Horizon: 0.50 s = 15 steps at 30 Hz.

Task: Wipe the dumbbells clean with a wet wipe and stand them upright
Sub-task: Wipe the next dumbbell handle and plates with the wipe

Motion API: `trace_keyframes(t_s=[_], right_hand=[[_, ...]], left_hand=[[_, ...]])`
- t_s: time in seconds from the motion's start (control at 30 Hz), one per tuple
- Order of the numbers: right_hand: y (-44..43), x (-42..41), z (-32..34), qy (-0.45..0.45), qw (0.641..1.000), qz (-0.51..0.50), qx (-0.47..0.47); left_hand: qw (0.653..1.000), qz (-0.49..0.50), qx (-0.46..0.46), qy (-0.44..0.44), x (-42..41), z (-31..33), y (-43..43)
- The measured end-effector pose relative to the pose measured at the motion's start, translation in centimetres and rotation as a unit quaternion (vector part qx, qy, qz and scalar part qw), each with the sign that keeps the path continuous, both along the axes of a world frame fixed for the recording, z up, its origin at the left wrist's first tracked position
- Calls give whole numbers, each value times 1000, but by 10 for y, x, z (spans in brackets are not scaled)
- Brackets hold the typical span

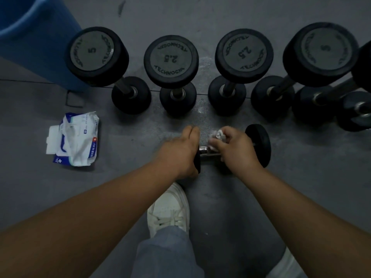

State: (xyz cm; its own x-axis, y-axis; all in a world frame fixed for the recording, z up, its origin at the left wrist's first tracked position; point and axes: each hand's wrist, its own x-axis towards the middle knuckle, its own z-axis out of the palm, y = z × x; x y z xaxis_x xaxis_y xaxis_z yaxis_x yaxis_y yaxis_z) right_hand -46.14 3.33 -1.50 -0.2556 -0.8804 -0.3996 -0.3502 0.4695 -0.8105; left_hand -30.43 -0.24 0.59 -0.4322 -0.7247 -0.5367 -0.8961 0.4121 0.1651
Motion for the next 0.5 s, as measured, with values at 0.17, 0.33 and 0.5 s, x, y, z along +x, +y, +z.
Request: trace_keyframes(t_s=[0.17, 0.33, 0.5], right_hand=[[0, 7, -3, -51, 998, 46, 6], [22, -2, 4, 76, 951, 298, -44], [17, -11, 1, 143, 935, 322, -39]], left_hand=[[1000, -2, -11, 15, 1, -2, 0], [999, 4, -21, 35, 1, -5, 3], [1000, -1, -4, 16, 0, 1, 1]])
